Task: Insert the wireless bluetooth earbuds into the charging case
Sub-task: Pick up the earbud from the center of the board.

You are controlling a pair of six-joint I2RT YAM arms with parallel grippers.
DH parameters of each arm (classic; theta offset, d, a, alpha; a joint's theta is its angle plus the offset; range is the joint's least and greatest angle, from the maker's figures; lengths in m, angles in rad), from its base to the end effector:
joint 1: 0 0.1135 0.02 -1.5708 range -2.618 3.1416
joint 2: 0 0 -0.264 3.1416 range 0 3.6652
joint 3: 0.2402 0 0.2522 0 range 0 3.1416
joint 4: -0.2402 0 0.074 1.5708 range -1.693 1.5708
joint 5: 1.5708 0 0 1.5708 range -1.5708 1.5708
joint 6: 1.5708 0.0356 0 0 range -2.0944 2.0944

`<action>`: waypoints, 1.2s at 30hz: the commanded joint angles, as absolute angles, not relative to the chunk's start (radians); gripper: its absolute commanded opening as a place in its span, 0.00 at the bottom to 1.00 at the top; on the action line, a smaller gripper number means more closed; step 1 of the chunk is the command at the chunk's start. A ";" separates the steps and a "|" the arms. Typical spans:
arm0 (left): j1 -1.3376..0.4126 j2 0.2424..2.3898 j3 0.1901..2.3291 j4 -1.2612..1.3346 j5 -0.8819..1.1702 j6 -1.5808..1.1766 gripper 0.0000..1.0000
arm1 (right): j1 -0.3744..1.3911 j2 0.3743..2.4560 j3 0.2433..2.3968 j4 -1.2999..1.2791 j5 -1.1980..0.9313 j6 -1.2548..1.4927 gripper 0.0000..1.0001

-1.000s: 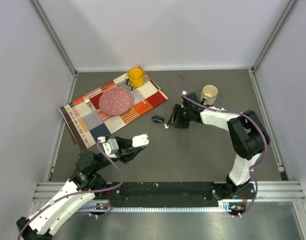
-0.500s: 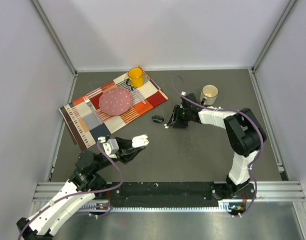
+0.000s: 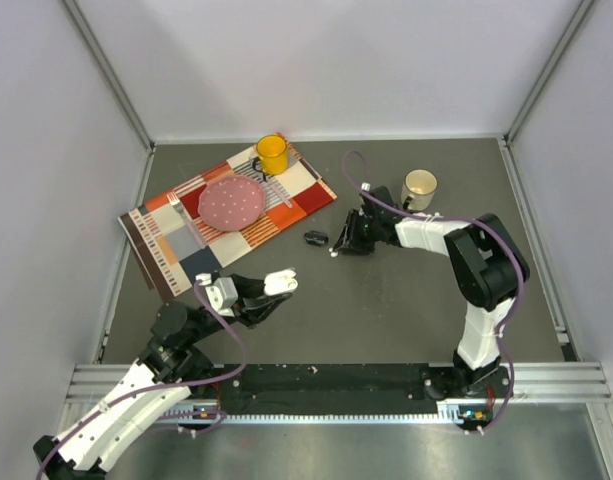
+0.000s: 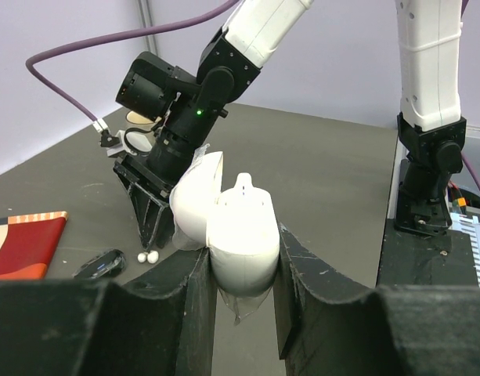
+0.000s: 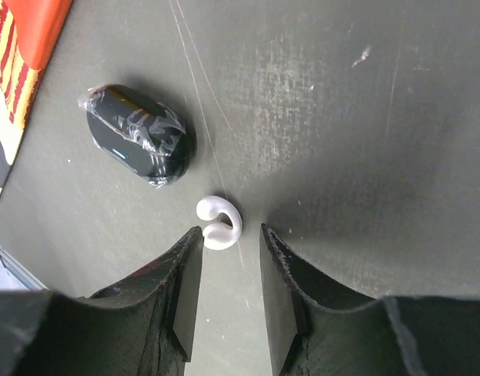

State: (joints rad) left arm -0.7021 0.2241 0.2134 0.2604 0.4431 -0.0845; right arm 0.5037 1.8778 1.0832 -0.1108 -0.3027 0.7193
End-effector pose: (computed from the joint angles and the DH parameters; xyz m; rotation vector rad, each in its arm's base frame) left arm 0.0749 -0.0834 0.2558 0.7857 1.1711 -0.9499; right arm 0.3284 0.1931 0.1474 0.1456 2.6363 0.8523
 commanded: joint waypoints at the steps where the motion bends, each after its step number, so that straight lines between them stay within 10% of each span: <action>1: -0.706 0.210 0.244 0.285 0.431 -0.098 0.00 | 0.517 1.925 1.112 -0.118 -0.275 0.710 0.35; 36: -0.706 0.216 0.238 0.294 0.426 -0.110 0.00 | 0.557 1.934 1.140 -0.118 -0.278 0.641 0.20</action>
State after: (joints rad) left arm -0.7021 0.2241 0.2134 0.2604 0.4320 -0.1024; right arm 0.5362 1.9091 1.1103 -0.0925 -0.2981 0.6880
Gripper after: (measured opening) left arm 0.340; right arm 0.204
